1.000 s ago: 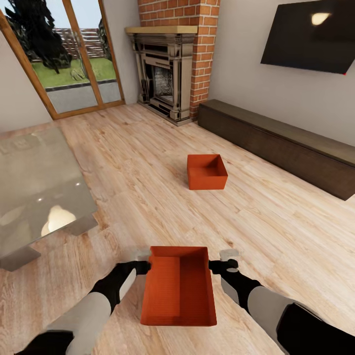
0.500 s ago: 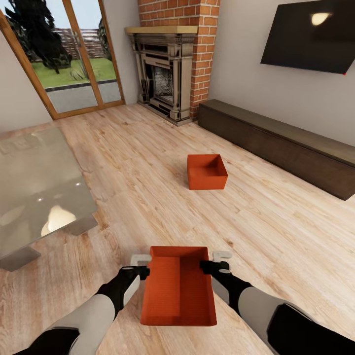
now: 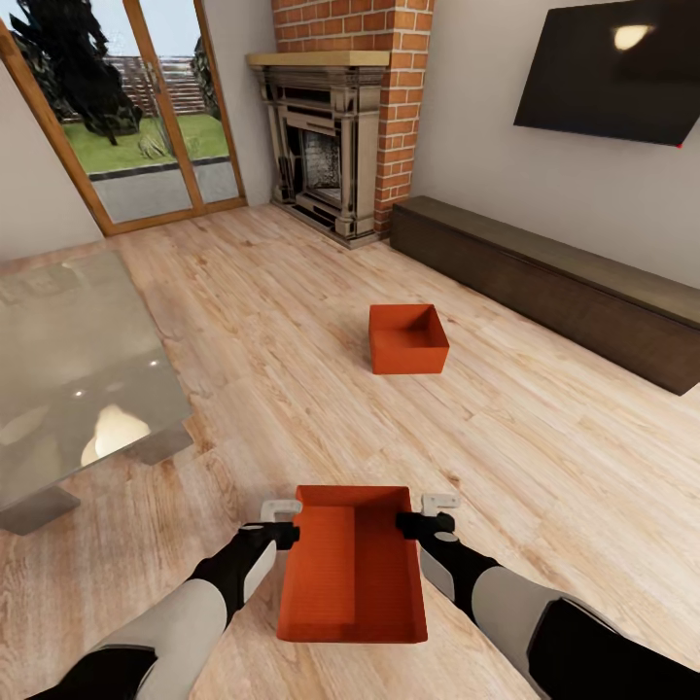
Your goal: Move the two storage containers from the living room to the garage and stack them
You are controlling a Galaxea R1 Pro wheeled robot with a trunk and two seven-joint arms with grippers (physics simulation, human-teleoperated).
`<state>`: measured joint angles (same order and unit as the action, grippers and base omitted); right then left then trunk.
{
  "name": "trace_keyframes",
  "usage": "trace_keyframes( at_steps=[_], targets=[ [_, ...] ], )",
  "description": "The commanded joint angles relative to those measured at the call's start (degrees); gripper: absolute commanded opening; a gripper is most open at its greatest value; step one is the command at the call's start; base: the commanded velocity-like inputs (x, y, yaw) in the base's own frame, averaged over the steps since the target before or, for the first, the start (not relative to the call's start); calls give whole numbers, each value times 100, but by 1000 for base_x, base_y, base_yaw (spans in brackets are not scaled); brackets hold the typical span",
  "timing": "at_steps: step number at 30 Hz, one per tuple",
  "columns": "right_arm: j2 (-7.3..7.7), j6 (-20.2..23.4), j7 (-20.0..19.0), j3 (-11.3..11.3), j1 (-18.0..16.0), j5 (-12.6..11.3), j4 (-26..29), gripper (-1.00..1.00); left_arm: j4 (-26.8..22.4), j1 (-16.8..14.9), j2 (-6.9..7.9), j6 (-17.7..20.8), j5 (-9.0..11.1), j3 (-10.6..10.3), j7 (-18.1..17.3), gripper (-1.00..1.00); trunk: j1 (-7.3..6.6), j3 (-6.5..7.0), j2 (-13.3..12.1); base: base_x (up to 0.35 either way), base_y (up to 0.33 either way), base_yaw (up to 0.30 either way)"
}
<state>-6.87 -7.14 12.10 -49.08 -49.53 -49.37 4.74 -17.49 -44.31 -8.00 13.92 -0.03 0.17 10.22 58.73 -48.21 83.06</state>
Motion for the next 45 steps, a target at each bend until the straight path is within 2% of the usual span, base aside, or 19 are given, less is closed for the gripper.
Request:
trace_keyframes(
  at_steps=[1, 12, 21, 27, 33, 37, 45],
  targets=[
    [-3, 7, 21, -49, -3, -55, 1, 100, -12, 0, -4, 33, -4, -2, 36, 100, 0, -4, 2, 0, 0, 0],
    [-2, 39, 21, -50, -4, -46, 1, 100, -10, 1, -18, 35, -41, -9, 128, 100, 0, -4, 2, 0, 0, 0],
    [3, 43, 21, -57, -4, -45, 1, 100, -9, 1, -18, 43, -8, -9, 121, 100, 197, -165, 363, 0, 0, 0],
    [2, 38, 21, -58, -4, -39, 1, 100, -51, 1, -24, 26, -7, 10, 129, 100, 197, -165, 363, 0, 0, 0],
    [2, 39, 21, -58, -4, -51, -3, 100, -198, 1, -22, 68, -5, 17, 125, 100, 329, -273, 604, 0, 0, 0],
    [-15, 33, 21, -58, -1, -60, -240, 100, -209, 1, -18, 82, -1, 14, 129, 100, 417, -345, 764, 0, 0, 0],
    [-39, -5, 21, -66, 230, -42, -474, 100, -186, 1, -19, 85, 3, 19, 130, 100, 593, -489, 1085, 0, 0, 0]
  ],
)
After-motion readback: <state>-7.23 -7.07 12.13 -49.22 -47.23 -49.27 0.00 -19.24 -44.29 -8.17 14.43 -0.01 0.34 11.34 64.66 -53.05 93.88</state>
